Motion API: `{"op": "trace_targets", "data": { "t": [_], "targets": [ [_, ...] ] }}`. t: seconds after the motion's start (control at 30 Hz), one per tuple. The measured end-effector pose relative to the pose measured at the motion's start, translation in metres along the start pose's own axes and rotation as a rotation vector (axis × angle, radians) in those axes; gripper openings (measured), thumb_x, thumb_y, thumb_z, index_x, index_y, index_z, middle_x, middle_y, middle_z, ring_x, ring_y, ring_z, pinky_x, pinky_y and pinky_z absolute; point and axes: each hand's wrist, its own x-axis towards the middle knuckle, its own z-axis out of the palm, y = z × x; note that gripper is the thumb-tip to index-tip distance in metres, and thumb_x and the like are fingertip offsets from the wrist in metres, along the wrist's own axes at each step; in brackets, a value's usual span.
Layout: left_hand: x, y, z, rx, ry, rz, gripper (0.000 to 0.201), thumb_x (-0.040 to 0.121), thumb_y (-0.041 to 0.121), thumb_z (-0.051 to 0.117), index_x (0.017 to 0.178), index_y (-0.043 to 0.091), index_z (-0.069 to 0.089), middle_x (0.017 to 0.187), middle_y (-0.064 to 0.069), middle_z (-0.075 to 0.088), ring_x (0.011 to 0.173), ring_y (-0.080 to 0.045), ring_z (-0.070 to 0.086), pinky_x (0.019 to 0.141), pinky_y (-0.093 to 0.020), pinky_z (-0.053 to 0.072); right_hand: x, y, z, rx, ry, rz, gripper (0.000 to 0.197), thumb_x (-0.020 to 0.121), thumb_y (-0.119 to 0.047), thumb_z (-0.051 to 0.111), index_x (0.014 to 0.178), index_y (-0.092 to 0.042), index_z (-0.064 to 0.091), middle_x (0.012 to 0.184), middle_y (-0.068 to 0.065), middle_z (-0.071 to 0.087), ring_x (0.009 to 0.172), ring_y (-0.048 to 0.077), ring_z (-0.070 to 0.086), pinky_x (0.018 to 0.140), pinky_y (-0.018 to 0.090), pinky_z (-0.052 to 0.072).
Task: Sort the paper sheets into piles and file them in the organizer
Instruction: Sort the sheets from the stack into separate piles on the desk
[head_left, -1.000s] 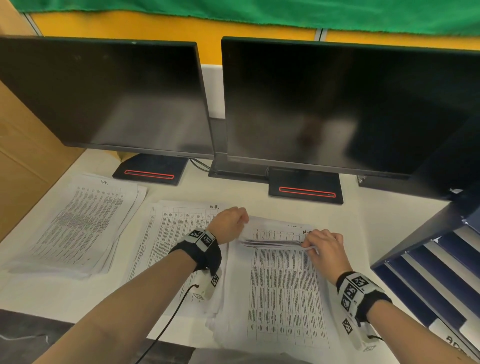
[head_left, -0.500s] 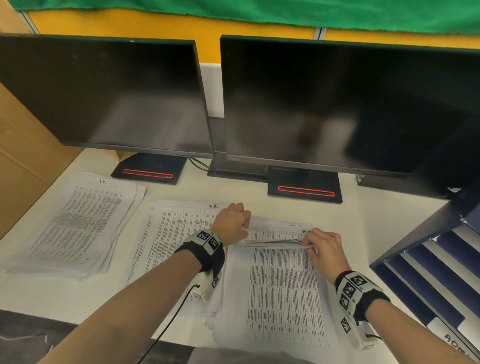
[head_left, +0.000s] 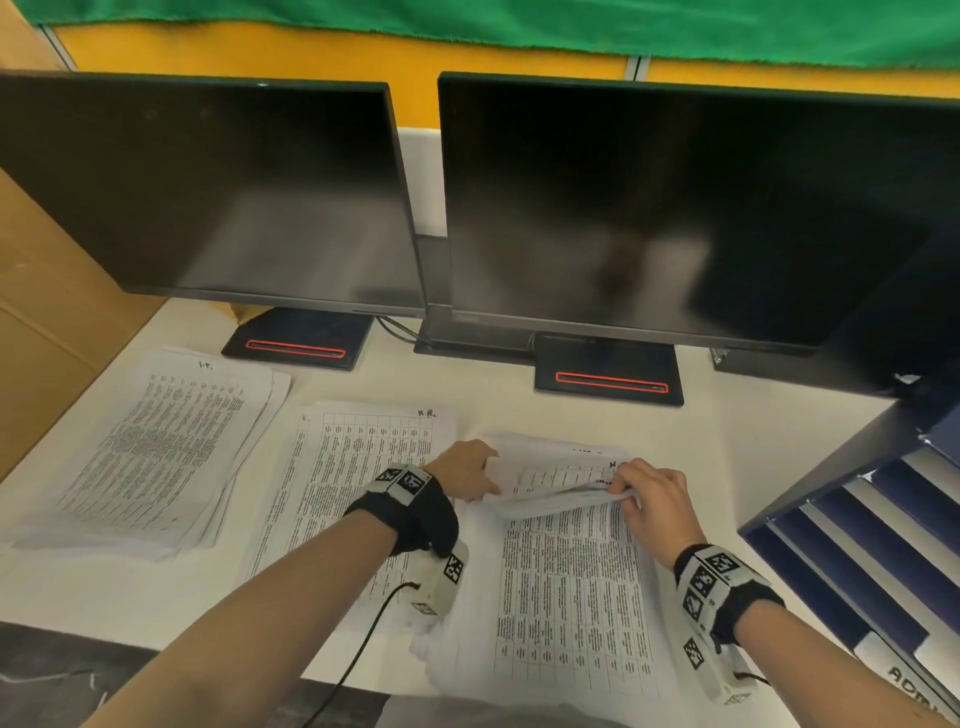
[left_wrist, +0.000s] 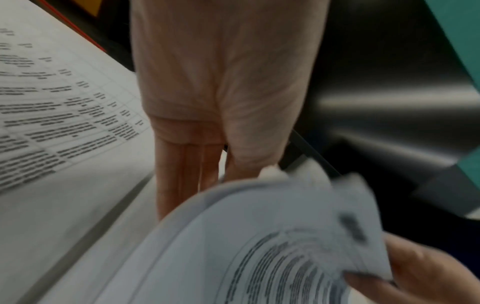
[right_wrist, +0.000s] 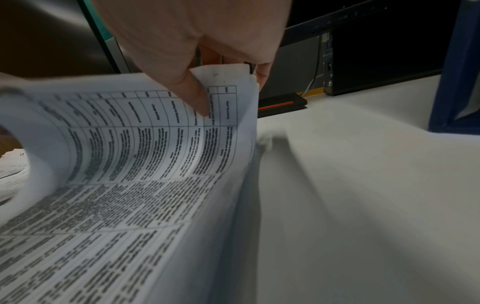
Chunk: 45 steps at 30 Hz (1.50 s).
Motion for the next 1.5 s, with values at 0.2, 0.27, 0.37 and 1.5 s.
{"op": "trace_targets", "data": {
  "t": [0.2, 0.27, 0.37, 1.5],
  "targets": [
    [-0.016, 0.027, 0.0, -0.274, 0.212, 0.196, 0.015, 0.098, 0.018, 0.044, 0.107, 0.008, 0.051, 0.096, 0.002, 0.054, 0.087, -0.009, 0.048, 0.083, -0.033, 0.044, 0.002, 0.005, -0.004, 0.038, 0.005, 0.077, 0.029, 0.072, 0.01, 0.052, 0.079, -0.019, 0.054, 0.081, -0.012, 0.054, 0.082, 0.017, 0.05, 0.084, 0.026, 0.025],
    [-0.016, 0.03, -0.009, -0.323, 0.277, 0.167, 0.032, 0.101, 0.022, 0.038, 0.129, 0.007, 0.043, 0.124, 0.005, 0.049, 0.109, -0.009, 0.045, 0.096, -0.031, 0.039, 0.004, 0.007, -0.007, 0.065, -0.013, 0.106, 0.029, 0.072, 0.009, 0.052, 0.076, -0.02, 0.051, 0.081, -0.012, 0.053, 0.085, 0.02, 0.049, 0.081, 0.026, 0.024],
    [-0.005, 0.008, -0.041, -0.37, 0.368, 0.066, 0.039, 0.096, 0.022, 0.042, 0.134, 0.013, 0.044, 0.138, -0.008, 0.05, 0.121, -0.023, 0.05, 0.104, -0.046, 0.041, 0.006, 0.009, -0.009, 0.096, -0.023, 0.126, 0.035, 0.073, 0.007, 0.052, 0.07, -0.027, 0.046, 0.08, -0.013, 0.052, 0.085, 0.022, 0.048, 0.082, 0.028, 0.026],
    [0.018, -0.012, -0.001, 0.556, 0.3, 0.247, 0.034, 0.091, 0.007, 0.045, 0.122, 0.018, 0.054, 0.114, -0.003, 0.054, 0.103, -0.023, 0.048, 0.087, -0.035, 0.041, 0.006, -0.009, 0.008, -0.083, -0.018, -0.041, 0.023, 0.084, -0.005, 0.055, 0.093, -0.024, 0.064, 0.092, -0.005, 0.054, 0.088, 0.016, 0.055, 0.1, 0.043, 0.029]
  ]
}}
